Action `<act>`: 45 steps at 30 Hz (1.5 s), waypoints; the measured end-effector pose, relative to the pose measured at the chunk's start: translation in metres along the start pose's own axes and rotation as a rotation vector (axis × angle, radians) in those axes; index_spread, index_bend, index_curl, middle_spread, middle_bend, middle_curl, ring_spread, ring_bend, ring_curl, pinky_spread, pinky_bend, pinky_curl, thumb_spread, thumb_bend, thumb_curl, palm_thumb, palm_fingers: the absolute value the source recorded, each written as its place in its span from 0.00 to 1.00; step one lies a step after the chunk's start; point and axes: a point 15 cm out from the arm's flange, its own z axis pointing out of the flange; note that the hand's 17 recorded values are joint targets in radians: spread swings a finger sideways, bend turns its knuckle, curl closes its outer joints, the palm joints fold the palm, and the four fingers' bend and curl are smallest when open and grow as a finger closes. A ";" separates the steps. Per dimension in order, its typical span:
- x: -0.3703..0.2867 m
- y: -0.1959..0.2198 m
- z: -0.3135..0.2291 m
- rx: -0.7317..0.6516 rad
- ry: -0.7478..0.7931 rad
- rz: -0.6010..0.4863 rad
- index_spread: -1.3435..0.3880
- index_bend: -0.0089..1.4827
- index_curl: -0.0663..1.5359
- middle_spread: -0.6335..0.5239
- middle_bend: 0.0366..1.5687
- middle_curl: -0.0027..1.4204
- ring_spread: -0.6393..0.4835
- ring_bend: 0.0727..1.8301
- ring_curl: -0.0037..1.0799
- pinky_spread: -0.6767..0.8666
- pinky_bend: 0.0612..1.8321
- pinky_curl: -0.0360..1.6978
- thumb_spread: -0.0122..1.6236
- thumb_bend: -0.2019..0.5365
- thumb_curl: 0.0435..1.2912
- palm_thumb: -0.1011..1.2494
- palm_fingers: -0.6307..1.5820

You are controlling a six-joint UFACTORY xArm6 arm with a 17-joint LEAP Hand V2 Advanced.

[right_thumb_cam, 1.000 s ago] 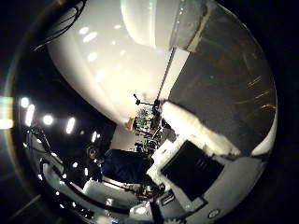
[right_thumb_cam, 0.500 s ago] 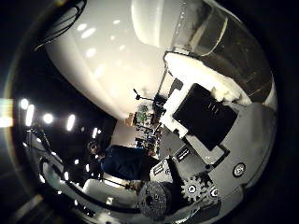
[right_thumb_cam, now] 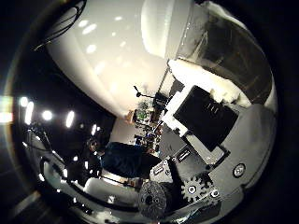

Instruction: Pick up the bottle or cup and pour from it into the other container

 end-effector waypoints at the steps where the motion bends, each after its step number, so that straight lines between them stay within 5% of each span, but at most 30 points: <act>1: -0.004 -0.001 -0.001 -0.002 0.003 -0.007 0.67 0.78 0.52 0.47 0.85 0.49 0.39 0.74 0.60 0.32 0.83 0.32 0.50 0.25 0.51 0.89 0.80; 15: -0.091 -0.011 -0.009 -0.124 0.153 -0.080 0.67 0.83 0.52 0.46 0.89 0.48 0.37 0.73 0.69 0.33 0.80 0.43 0.44 0.25 0.62 0.88 0.79; 29: -0.179 -0.001 0.041 -0.368 0.393 -0.006 0.67 0.83 0.51 0.46 0.90 0.47 0.37 0.72 0.74 0.32 0.75 0.52 0.43 0.25 0.67 0.85 0.79; 45: -0.219 -0.054 0.065 -0.409 0.715 0.001 0.67 0.83 0.51 0.46 0.90 0.47 0.36 0.71 0.76 0.31 0.72 0.57 0.44 0.25 0.69 0.83 0.80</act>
